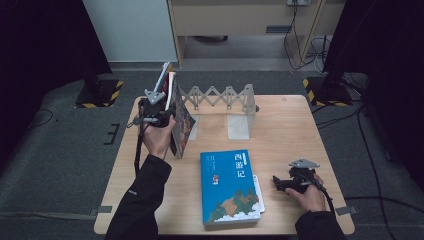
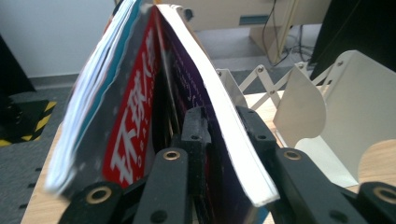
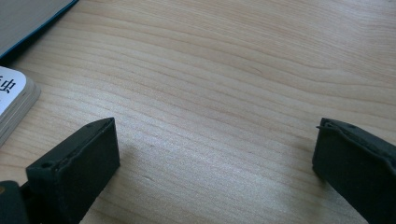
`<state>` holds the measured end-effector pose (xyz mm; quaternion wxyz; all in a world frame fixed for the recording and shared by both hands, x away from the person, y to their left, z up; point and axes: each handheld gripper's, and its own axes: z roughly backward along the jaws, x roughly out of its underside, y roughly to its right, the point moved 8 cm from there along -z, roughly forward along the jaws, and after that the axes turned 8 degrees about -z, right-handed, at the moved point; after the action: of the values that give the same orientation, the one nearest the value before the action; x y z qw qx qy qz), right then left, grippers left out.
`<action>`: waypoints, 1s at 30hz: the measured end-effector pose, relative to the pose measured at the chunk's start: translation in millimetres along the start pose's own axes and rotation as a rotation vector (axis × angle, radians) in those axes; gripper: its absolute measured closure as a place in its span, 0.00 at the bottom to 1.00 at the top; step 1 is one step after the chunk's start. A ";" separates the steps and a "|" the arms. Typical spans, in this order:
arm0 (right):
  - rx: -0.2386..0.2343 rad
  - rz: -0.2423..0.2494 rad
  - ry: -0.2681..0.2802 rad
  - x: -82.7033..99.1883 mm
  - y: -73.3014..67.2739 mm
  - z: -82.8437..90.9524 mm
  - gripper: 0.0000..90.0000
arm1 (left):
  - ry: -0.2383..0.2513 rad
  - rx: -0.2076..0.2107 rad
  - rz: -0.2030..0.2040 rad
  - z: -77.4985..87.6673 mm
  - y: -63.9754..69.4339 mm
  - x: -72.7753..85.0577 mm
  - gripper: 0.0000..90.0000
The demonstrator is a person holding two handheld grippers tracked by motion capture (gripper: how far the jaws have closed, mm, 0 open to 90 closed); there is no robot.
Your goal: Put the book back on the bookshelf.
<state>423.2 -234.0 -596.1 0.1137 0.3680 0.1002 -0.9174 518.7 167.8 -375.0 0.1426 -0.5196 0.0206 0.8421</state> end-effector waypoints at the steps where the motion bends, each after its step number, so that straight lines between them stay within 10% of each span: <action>1: -0.001 0.001 0.000 0.0 -0.1 0.0 0.01 | -0.002 -0.003 0.009 -1.4 0.2 -1.1 0.82; 11: -0.003 0.004 0.000 0.1 -0.6 -0.1 0.01 | -0.012 -0.078 -0.009 -1.9 -5.7 -1.0 0.91; 30: -0.003 0.003 0.000 0.1 -0.7 -0.1 0.01 | 0.093 -0.074 0.025 6.2 -16.2 -13.4 0.91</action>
<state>423.0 -233.3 -596.2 0.1157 0.3679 0.1011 -0.9171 523.2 181.5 -358.4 0.1116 -0.5628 0.0028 0.8190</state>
